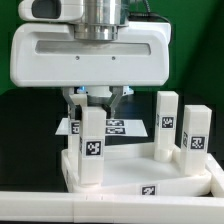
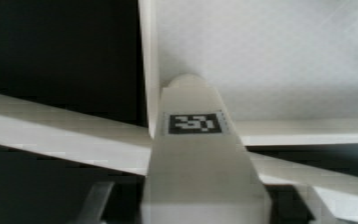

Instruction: Assemble desk

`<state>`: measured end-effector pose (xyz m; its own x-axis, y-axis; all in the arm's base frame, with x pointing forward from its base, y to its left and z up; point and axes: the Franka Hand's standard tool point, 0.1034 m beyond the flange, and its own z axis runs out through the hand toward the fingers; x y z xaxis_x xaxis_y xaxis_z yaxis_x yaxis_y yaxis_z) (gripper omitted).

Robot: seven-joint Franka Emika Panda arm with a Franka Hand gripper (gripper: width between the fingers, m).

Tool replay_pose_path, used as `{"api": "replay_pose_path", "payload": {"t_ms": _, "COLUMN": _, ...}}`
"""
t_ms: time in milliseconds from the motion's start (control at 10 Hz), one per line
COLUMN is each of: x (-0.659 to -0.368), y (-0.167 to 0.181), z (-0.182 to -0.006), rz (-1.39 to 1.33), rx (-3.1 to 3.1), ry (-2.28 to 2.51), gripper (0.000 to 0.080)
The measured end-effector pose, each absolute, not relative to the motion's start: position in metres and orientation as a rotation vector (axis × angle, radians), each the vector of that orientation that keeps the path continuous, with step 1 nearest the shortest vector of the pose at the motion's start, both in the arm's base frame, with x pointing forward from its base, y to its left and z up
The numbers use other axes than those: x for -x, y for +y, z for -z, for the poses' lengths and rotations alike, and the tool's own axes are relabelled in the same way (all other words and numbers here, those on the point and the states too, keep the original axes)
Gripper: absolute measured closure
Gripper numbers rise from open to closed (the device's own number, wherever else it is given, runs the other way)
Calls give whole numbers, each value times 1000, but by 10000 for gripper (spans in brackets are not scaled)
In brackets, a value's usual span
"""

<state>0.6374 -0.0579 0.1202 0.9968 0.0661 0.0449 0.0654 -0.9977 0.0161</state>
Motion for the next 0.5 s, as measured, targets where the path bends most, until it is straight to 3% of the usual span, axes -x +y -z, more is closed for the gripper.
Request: {"api": "replay_pose_path", "payload": {"t_ms": 500, "x": -638, "y": -52, "z": -119, "rz": -75, "rx": -3059, "ry": -727, "gripper": 509}}
